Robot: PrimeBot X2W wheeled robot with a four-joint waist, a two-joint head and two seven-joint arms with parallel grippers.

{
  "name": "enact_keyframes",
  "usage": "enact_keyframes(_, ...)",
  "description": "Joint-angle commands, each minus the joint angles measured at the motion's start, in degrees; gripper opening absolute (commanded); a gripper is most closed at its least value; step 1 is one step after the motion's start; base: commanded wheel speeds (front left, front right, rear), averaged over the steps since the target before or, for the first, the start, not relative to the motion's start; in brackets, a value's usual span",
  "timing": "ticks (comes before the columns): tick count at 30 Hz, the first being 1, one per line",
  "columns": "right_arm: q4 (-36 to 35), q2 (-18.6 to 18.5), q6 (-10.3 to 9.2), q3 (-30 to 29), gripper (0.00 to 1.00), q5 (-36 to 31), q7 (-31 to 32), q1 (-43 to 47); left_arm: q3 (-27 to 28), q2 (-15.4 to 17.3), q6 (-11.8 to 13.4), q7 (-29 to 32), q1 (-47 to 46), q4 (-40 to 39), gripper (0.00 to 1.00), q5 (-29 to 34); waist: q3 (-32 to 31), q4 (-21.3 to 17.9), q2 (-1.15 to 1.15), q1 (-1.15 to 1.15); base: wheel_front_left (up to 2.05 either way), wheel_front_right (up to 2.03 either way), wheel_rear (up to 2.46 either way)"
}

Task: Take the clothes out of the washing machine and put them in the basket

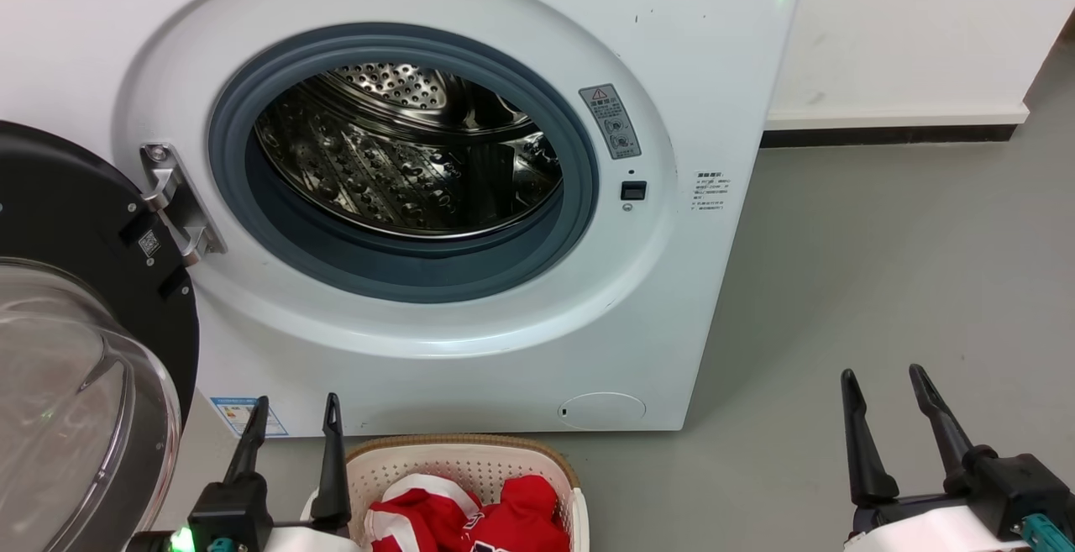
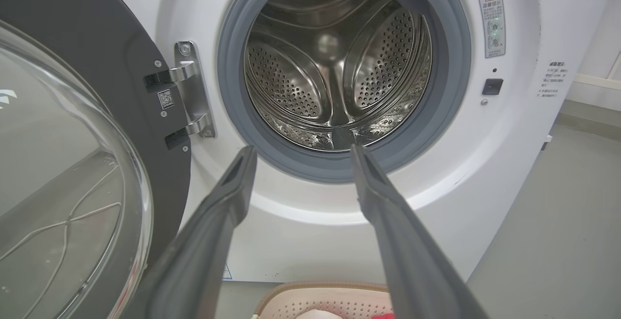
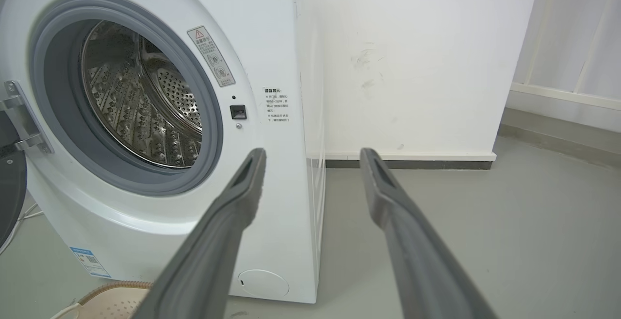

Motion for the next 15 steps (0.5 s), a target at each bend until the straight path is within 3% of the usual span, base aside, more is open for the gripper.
enact_keyframes(1, -0.3, 0.0, -0.04, -0.1, 1.0, 0.3, -0.1, 0.5, 0.1, -0.1, 0.3, -0.1, 0.8, -0.2, 1.0, 0.5, -0.1, 0.0, 0.0, 0.01, 0.0, 0.0, 0.0)
enact_keyframes(15, -0.3, 0.0, -0.04, 0.4, 1.0, 0.2, -0.1, 0.3, 0.2, -0.6, 0.0, -0.1, 0.5, 1.0, 1.0, 1.8, 0.2, 0.0, 0.0, 0.01, 0.0, 0.0, 0.0)
